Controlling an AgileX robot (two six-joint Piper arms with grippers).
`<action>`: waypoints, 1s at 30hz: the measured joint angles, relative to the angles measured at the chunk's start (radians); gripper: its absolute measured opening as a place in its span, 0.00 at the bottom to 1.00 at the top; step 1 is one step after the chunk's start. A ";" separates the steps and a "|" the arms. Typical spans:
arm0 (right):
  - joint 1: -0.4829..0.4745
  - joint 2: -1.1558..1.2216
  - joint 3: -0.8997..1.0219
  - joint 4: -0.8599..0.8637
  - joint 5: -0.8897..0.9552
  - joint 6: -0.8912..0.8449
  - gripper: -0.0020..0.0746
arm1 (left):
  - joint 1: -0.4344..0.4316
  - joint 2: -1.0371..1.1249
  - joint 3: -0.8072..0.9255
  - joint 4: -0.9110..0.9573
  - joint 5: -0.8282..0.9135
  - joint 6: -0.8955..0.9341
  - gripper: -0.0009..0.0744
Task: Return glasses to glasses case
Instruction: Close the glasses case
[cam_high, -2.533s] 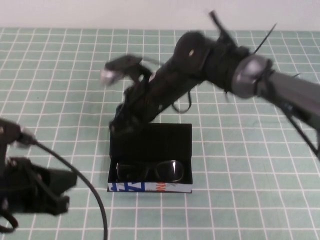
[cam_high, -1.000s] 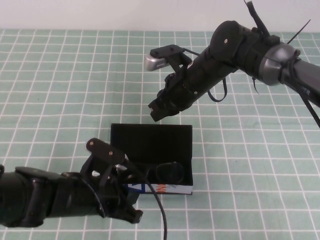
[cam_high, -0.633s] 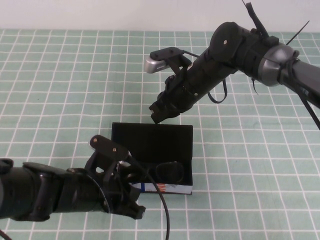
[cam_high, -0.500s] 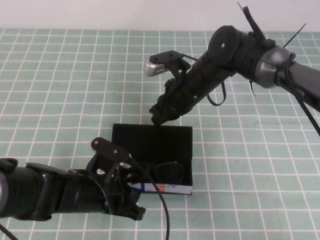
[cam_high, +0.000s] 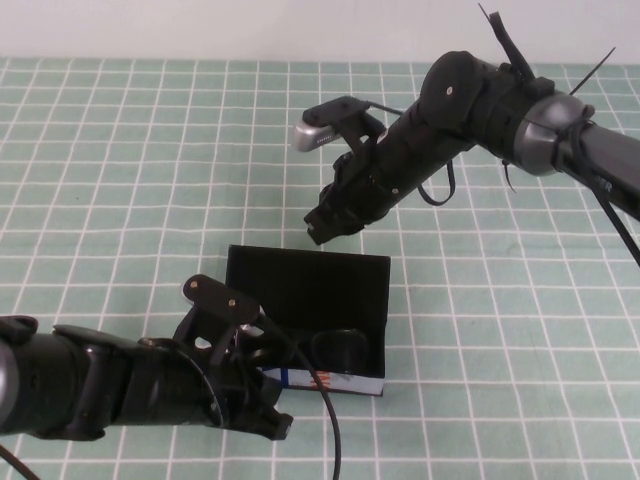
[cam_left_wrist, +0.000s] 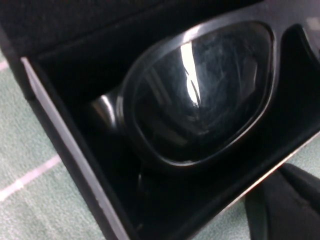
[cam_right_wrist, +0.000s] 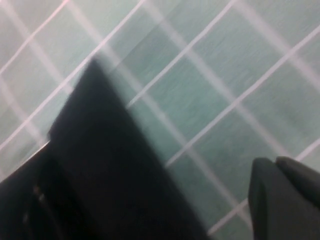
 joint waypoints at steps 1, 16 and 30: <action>0.000 0.000 0.000 0.000 -0.016 0.000 0.01 | 0.000 -0.001 0.000 0.000 0.000 0.000 0.01; -0.010 0.000 0.000 0.039 0.119 -0.104 0.01 | 0.000 0.001 -0.002 0.000 0.002 0.000 0.01; -0.010 -0.010 0.000 0.181 0.229 -0.187 0.01 | 0.000 0.001 -0.002 -0.001 -0.006 0.000 0.01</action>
